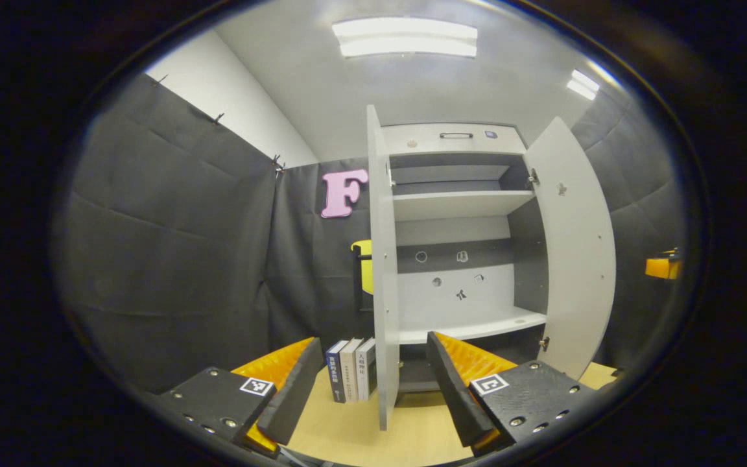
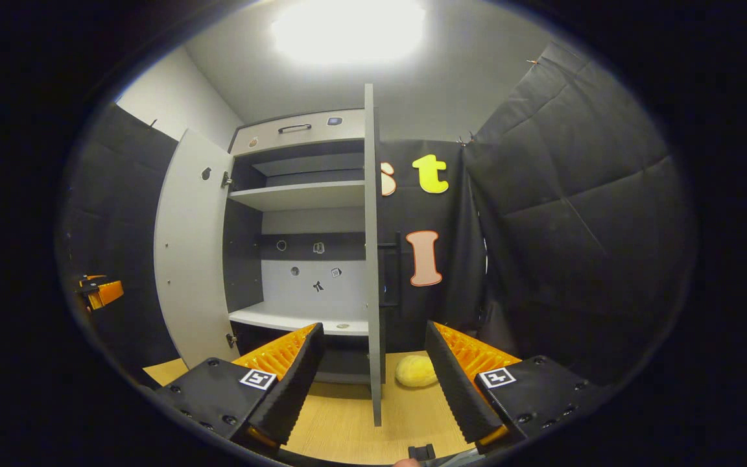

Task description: Open the right door of the double-door shoe cabinet with the right hand, and open the left door with the left hand.

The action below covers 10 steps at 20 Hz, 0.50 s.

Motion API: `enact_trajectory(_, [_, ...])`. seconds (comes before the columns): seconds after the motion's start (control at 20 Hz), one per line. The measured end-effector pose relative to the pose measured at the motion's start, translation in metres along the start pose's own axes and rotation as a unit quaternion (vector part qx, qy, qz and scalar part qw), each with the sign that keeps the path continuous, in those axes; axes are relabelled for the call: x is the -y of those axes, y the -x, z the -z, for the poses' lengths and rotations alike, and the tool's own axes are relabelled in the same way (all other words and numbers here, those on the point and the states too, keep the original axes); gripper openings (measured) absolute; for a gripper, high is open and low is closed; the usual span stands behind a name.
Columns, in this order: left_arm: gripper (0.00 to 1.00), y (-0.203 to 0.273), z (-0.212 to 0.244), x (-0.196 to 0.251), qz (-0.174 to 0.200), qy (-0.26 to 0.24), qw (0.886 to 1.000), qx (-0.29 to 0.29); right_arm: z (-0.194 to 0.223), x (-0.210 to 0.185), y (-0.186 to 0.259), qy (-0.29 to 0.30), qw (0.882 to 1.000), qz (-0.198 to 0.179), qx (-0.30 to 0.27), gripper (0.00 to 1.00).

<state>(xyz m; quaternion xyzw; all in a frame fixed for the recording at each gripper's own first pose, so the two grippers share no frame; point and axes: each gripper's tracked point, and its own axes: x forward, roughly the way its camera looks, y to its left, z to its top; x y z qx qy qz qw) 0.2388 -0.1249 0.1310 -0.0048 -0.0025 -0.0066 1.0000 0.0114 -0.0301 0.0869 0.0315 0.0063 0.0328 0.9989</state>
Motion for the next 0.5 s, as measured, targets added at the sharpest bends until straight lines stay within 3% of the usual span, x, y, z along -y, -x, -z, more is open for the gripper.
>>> enact_trajectory(0.5, [0.94,-0.0008,-0.0008,-0.0022,-0.007,-0.003,1.000,0.002,-0.0034,-0.0028,-0.0048,0.002,1.000,-0.001,0.006,0.98])
